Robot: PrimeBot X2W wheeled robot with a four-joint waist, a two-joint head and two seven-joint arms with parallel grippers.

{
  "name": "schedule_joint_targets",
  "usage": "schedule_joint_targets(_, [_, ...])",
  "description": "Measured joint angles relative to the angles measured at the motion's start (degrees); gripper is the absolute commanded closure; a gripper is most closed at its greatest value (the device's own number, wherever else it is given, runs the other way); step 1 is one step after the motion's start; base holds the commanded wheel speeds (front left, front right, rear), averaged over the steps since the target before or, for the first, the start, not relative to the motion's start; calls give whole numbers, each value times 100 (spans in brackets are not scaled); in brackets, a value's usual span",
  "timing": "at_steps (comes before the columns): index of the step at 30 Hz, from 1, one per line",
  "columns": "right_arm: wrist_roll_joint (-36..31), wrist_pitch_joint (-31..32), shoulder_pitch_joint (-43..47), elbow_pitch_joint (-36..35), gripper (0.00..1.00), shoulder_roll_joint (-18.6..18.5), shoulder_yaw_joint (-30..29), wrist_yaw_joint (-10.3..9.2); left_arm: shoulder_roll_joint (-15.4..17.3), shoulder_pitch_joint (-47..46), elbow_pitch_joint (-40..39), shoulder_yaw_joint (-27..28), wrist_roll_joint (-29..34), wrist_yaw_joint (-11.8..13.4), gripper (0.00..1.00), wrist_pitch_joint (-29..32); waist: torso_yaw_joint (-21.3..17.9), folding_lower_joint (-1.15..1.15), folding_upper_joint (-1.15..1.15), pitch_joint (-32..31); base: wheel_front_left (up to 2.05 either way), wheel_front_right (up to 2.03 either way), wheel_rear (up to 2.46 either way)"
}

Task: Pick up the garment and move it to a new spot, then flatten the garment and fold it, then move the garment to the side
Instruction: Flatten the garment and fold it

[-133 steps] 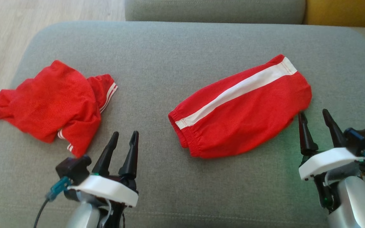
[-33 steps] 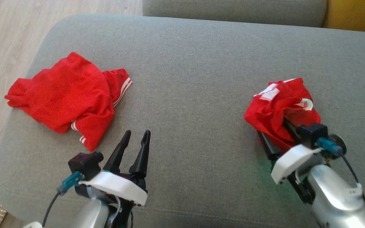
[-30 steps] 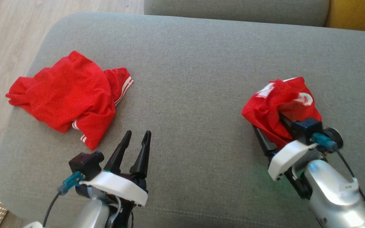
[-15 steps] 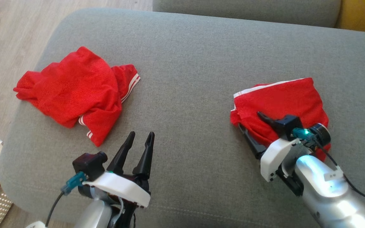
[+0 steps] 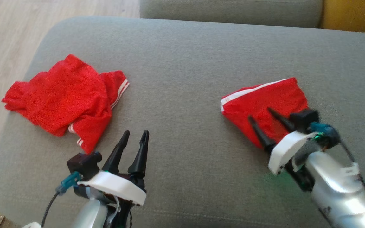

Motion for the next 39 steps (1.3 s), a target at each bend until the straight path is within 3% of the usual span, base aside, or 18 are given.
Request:
schedule_joint_targets(7, [-74,-289,279,-364,0,-136,-786,0,0,8,-18,40,3,0,0,0,-308,0,0,-52,0,0,0])
schedule_joint_targets(15, [-1011,-492,859,-965,0,-97,-2173,0,0,73,-82,110,12,0,0,0,-535,0,0,-39,0,0,0])
schedule_joint_targets(22, [-2054,-573,1860,-1878,0,500,-3220,0,1,85,-241,178,11,0,0,0,-608,0,0,4,0,0,0])
schedule_joint_targets(28, [-2584,-575,2401,-2317,0,935,-3608,0,1,86,-287,187,11,-1,0,0,-648,0,0,20,0,0,0])
schedule_joint_targets(39, [-2851,-575,2466,-2537,0,1113,-3724,0,1,92,-297,187,11,-4,0,0,-644,0,0,-15,0,0,0])
